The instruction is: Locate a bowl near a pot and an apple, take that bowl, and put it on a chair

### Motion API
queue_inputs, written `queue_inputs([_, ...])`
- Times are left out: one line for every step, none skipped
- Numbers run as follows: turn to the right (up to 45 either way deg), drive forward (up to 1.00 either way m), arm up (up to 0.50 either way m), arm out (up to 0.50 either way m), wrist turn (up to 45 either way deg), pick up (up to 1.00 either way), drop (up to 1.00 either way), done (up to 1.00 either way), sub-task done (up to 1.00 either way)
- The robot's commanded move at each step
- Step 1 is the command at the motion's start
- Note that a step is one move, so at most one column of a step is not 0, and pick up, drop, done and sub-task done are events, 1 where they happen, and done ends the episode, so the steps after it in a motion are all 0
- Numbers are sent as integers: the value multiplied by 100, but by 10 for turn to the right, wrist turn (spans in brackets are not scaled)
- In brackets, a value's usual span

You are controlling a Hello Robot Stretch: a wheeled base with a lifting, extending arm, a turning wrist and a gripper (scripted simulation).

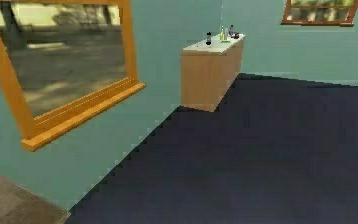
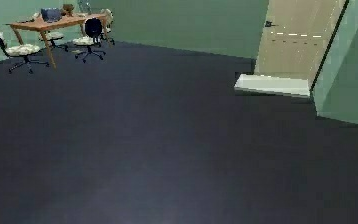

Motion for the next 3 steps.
queue_inputs([0,30,0,0,0,0,0,0,0])
queue_inputs([-450,0,0,0,0,0,0,0,0])
queue_inputs([-450,0,0,0,0,0,0,0,0])
